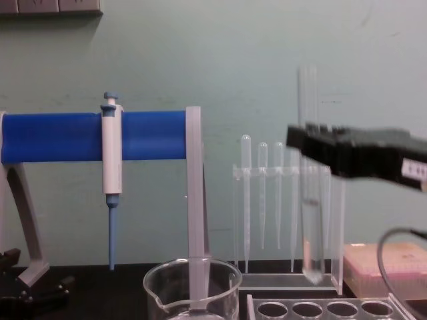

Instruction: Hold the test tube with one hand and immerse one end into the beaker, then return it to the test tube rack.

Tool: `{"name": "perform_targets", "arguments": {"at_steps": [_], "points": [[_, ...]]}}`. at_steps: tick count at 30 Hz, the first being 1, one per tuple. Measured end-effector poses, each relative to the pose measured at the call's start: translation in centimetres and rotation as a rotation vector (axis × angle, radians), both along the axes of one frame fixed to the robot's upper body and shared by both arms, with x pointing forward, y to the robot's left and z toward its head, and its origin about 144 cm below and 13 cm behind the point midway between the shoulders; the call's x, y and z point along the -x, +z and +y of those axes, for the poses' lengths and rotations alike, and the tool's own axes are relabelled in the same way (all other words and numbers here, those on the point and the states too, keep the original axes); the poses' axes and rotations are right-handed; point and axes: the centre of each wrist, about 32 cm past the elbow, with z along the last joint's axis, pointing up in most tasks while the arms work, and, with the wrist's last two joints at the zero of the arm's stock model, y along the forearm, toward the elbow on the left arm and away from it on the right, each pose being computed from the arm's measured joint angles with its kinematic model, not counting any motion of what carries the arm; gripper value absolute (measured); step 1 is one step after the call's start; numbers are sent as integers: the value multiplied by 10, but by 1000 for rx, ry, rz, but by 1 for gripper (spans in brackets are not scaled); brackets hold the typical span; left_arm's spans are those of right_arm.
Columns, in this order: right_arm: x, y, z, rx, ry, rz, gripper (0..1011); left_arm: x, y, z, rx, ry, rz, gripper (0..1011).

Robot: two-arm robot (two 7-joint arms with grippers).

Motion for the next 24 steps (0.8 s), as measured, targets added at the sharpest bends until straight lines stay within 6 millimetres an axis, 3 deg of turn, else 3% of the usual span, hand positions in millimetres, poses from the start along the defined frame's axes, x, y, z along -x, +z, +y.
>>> {"name": "perform_targets", "arguments": {"at_steps": [8,24], "points": [[-3,-23,-1,25,-15,39,238,0,0,0,0,0,0,1000],[-5,-44,4,53,-22,74,238,0,0,0,0,0,0,1000]]}}
